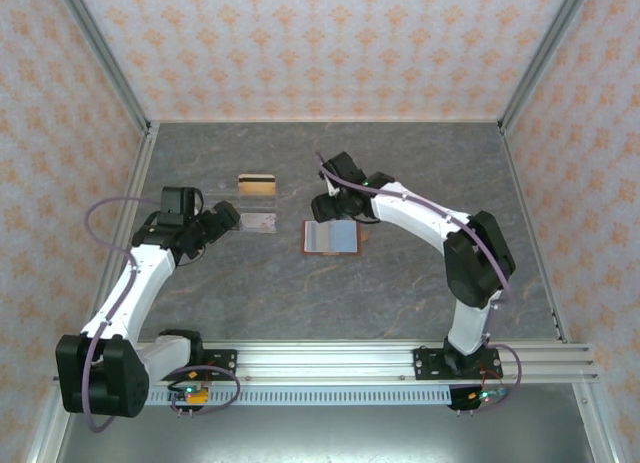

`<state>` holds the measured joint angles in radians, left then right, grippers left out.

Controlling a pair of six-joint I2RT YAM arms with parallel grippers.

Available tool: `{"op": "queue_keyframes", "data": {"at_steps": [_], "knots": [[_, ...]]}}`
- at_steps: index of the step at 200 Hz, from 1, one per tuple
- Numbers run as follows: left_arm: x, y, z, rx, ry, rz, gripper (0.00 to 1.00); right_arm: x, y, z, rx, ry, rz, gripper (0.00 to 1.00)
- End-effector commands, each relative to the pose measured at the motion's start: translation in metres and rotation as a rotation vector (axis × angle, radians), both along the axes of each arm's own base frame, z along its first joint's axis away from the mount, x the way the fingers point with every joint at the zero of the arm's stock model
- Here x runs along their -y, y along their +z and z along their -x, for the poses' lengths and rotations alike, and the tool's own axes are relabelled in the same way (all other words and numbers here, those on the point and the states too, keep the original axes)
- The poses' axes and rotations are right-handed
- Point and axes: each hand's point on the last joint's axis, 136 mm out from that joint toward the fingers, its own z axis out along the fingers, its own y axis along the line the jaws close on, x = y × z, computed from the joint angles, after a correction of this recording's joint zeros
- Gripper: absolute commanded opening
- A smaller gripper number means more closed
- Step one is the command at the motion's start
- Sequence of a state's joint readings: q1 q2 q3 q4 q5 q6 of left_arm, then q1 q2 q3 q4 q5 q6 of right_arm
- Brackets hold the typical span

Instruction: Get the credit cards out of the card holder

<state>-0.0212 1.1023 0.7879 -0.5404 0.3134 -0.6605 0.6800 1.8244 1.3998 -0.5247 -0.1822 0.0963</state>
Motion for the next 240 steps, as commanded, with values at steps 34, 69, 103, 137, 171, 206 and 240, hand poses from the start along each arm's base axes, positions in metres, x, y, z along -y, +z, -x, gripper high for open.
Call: {"op": "queue_keyframes", "data": {"at_steps": [34, 69, 103, 137, 171, 206, 240], "knots": [[0.04, -0.005, -0.018, 0.001, -0.09, -0.01, 1.0, 0.004, -0.04, 0.004, -0.099, -0.079, 0.053, 0.63], [0.067, -0.012, -0.024, -0.005, -0.136, 0.021, 1.0, 0.007, -0.062, 0.007, -0.142, -0.067, 0.106, 0.6], [0.096, -0.019, -0.031, -0.02, -0.197, 0.049, 0.96, 0.015, -0.077, 0.009, -0.152, -0.065, 0.16, 0.57], [0.134, -0.033, -0.03, -0.049, -0.256, 0.111, 0.89, 0.018, -0.09, 0.011, -0.166, -0.055, 0.184, 0.46], [0.167, -0.049, -0.03, -0.075, -0.314, 0.147, 0.78, 0.027, -0.096, 0.012, -0.167, -0.074, 0.214, 0.42], [0.192, -0.058, -0.037, -0.084, -0.345, 0.199, 0.59, 0.03, -0.098, 0.013, -0.174, -0.08, 0.216, 0.36], [0.208, -0.06, -0.046, -0.077, -0.374, 0.243, 0.45, 0.028, -0.098, 0.013, -0.176, -0.074, 0.204, 0.34]]}}
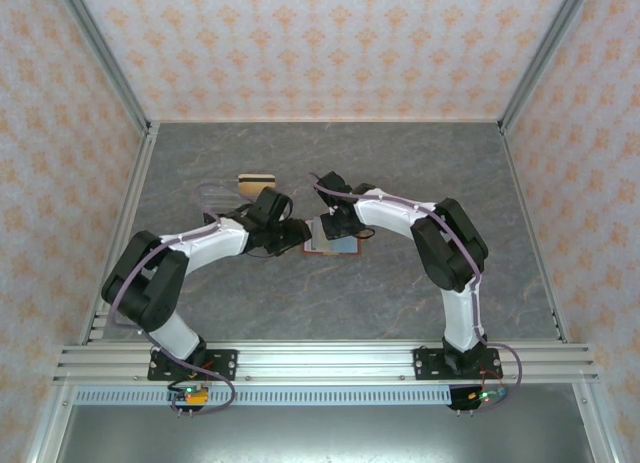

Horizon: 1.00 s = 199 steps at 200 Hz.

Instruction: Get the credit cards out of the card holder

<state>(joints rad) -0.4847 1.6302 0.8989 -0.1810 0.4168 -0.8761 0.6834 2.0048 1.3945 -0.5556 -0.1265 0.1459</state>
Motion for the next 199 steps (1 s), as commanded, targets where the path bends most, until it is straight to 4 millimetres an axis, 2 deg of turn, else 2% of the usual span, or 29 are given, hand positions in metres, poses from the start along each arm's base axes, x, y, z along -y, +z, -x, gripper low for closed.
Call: {"op": "queue_keyframes", "data": {"at_steps": [1, 71, 120, 142, 169, 199], "knots": [[0.021, 0.018, -0.017, 0.06, -0.019, 0.083, 0.45, 0.011, -0.016, 0.006, -0.03, -0.008, 0.045, 0.34], [0.038, 0.007, -0.023, 0.036, -0.048, 0.145, 0.4, 0.007, -0.015, 0.007, -0.036, -0.002, 0.017, 0.33], [0.047, 0.004, -0.024, 0.029, -0.061, 0.19, 0.3, 0.004, -0.011, 0.007, -0.031, -0.002, -0.009, 0.32], [0.051, 0.005, -0.025, 0.028, -0.069, 0.218, 0.24, 0.002, 0.002, 0.005, 0.002, -0.009, -0.056, 0.33], [0.056, 0.01, -0.026, 0.042, -0.079, 0.253, 0.23, -0.003, 0.025, 0.004, 0.049, -0.012, -0.16, 0.43], [0.064, 0.023, -0.03, 0.075, -0.105, 0.3, 0.25, 0.001, 0.053, -0.002, 0.153, -0.038, -0.22, 0.47]]}}
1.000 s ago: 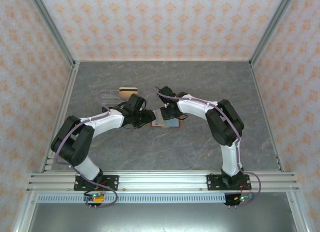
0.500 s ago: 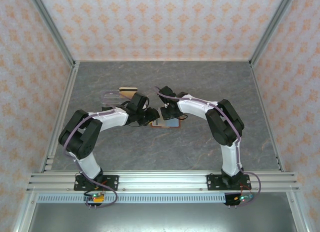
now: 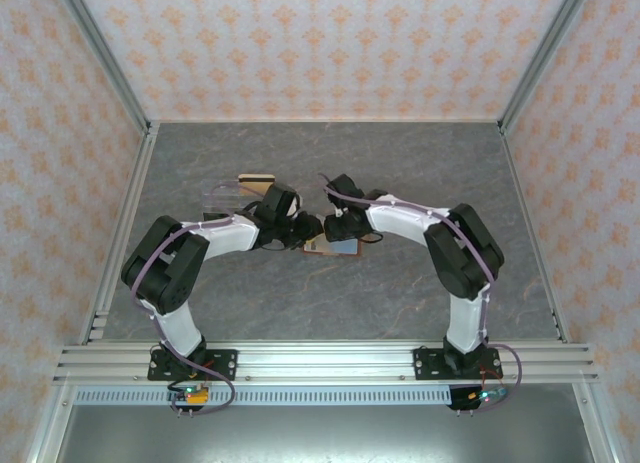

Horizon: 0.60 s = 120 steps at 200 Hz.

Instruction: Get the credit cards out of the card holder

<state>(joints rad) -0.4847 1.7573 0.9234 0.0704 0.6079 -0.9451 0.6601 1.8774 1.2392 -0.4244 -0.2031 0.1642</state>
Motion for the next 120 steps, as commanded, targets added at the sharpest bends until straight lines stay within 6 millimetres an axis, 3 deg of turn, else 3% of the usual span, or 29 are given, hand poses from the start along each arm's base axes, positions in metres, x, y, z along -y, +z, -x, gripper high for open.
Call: {"op": "queue_keyframes", "data": {"at_steps": [1, 67, 120], "knots": [[0.018, 0.02, -0.008, 0.056, -0.036, 0.075, 0.25, -0.002, 0.039, -0.012, 0.122, -0.034, -0.093, 0.47], [0.049, 0.043, -0.008, 0.108, -0.103, 0.137, 0.34, 0.064, 0.072, -0.034, 0.314, -0.321, -0.144, 0.51], [0.065, 0.021, -0.005, 0.062, -0.138, 0.047, 0.52, 0.105, 0.088, -0.038, 0.383, -0.481, -0.191, 0.54]]}}
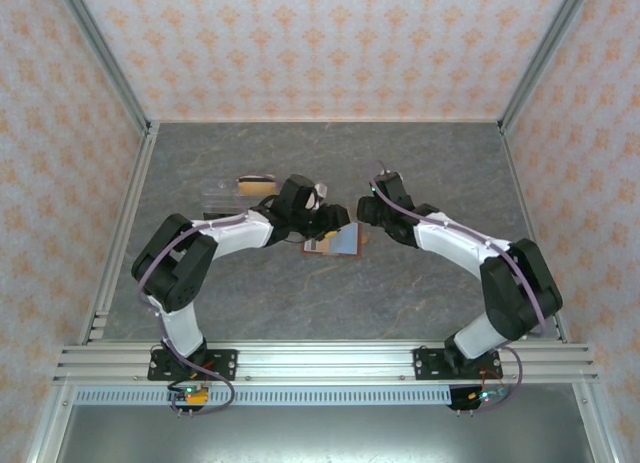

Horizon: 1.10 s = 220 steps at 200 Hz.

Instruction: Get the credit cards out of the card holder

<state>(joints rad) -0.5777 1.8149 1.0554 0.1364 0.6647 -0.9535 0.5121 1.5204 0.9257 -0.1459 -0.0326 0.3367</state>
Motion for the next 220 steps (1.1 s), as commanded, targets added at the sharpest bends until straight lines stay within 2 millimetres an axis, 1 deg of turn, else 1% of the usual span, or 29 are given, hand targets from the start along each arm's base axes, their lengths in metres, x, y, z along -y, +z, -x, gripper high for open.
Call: {"op": "queue_keyframes", "data": {"at_steps": [1, 30, 41, 69, 89, 103, 113, 128, 147, 174, 193, 220], "knots": [[0.003, -0.018, 0.001, -0.03, -0.008, -0.065, 0.53, 0.014, 0.021, -0.01, 0.081, -0.095, -0.045, 0.54], [0.011, -0.028, 0.002, -0.049, -0.027, -0.089, 0.59, 0.015, 0.023, -0.01, 0.091, -0.097, -0.061, 0.54], [0.012, -0.027, 0.002, -0.043, -0.031, -0.1, 0.62, 0.014, 0.023, -0.01, 0.088, -0.092, -0.064, 0.54], [0.011, -0.027, 0.002, -0.039, -0.035, -0.118, 0.64, 0.008, 0.023, -0.01, 0.086, -0.065, -0.077, 0.54], [0.008, -0.014, 0.003, -0.011, -0.042, -0.12, 0.67, 0.0, 0.024, -0.009, 0.081, -0.024, -0.099, 0.54], [0.0, -0.004, 0.003, 0.009, -0.035, -0.132, 0.7, -0.006, 0.025, -0.009, 0.08, 0.005, -0.121, 0.54], [-0.009, 0.002, 0.002, 0.022, -0.018, -0.148, 0.72, -0.013, 0.026, -0.008, 0.073, 0.034, -0.142, 0.54], [-0.031, 0.006, 0.001, 0.03, 0.028, -0.189, 0.75, -0.024, 0.026, -0.006, 0.057, 0.082, -0.172, 0.54], [-0.065, 0.0, 0.0, 0.008, 0.105, -0.257, 0.76, -0.041, 0.025, -0.003, 0.035, 0.144, -0.163, 0.54], [-0.109, -0.011, 0.001, -0.039, 0.219, -0.304, 0.79, -0.072, 0.014, 0.006, -0.004, 0.256, -0.073, 0.54], [-0.128, -0.013, 0.004, -0.052, 0.266, -0.324, 0.82, -0.09, 0.001, 0.011, -0.053, 0.306, -0.002, 0.54], [-0.145, -0.017, 0.009, -0.067, 0.299, -0.368, 0.85, -0.102, -0.019, 0.013, -0.124, 0.328, 0.085, 0.53]]}}
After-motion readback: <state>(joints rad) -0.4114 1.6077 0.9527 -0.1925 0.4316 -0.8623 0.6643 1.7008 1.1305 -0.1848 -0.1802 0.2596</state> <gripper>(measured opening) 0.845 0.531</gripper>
